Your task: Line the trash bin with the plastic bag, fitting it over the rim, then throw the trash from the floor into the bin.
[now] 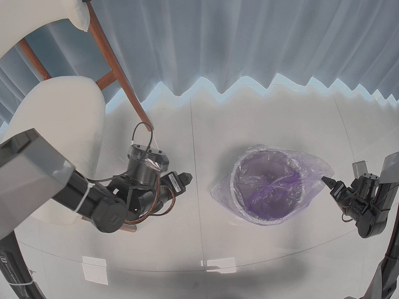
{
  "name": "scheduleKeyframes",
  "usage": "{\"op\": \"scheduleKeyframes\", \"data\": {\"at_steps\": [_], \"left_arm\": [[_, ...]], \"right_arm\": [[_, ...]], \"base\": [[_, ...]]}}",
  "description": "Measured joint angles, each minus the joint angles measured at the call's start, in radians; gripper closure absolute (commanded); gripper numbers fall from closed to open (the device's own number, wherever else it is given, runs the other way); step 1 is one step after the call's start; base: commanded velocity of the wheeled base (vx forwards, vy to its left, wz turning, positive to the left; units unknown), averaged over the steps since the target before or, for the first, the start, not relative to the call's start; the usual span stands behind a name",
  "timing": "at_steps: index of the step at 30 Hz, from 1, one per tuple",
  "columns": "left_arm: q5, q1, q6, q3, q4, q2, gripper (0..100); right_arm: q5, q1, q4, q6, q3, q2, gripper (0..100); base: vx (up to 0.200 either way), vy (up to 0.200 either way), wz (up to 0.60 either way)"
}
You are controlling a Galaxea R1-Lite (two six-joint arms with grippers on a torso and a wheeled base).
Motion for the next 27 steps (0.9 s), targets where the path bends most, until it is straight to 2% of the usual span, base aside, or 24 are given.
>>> {"op": "scheduleKeyframes", "data": {"at_steps": [13,22,27], "left_arm": [[-0.008,0.065,0.002,0.069,-0.024,-0.179,0],[-0.007,0.091,0.002,0.116,-0.025,-0.246,0],[-0.007,0.091,0.002,0.151,-0.024,-0.275,0]], "right_arm": [[-0.086,0.159,0.011,-0.003,-0.224,0.191,0],[-0.091,0.199,0.118,-0.003,-0.4,0.298,0],[-0.088,0.214,0.154,0.004,-0.434,0.312,0]], "base": [[0.0,0.0,0.0],[0.0,0.0,0.0],[0.0,0.0,0.0]]}}
